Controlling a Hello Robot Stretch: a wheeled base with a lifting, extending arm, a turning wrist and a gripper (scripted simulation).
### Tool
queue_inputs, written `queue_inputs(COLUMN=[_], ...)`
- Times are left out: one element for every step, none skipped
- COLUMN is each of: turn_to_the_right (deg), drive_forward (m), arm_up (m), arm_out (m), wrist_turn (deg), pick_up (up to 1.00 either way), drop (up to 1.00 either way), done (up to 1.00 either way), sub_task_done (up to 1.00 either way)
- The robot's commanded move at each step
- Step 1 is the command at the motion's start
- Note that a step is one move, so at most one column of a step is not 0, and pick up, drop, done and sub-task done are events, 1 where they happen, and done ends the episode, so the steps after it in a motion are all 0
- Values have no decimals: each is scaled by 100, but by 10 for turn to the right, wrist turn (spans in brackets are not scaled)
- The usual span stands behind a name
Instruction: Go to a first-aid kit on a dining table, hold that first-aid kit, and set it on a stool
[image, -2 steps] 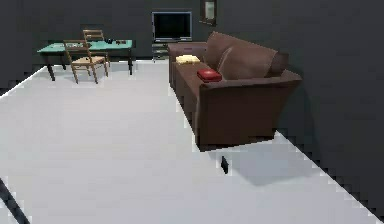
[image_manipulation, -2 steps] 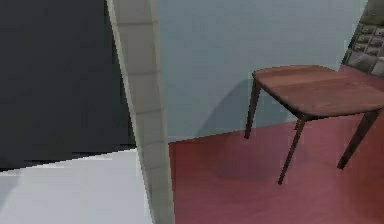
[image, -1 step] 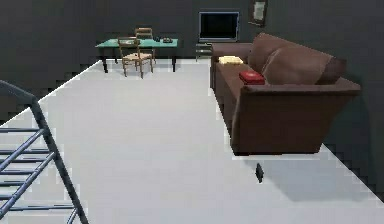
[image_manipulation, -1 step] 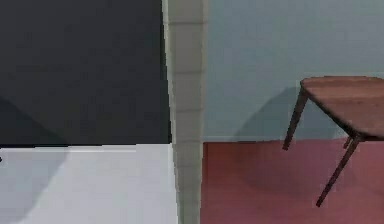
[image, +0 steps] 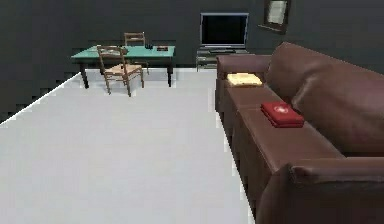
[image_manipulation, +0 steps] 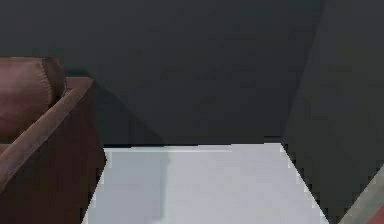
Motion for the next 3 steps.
queue_inputs(turn_to_the_right=[-60,0,0], drive_forward=[0,20,100], arm_up=[0,0,0], arm_out=[0,0,0], wrist_turn=[0,0,0], pick_up=[0,0,0], drop=[0,0,0], done=[0,0,0], sub_task_done=[0,0,0])
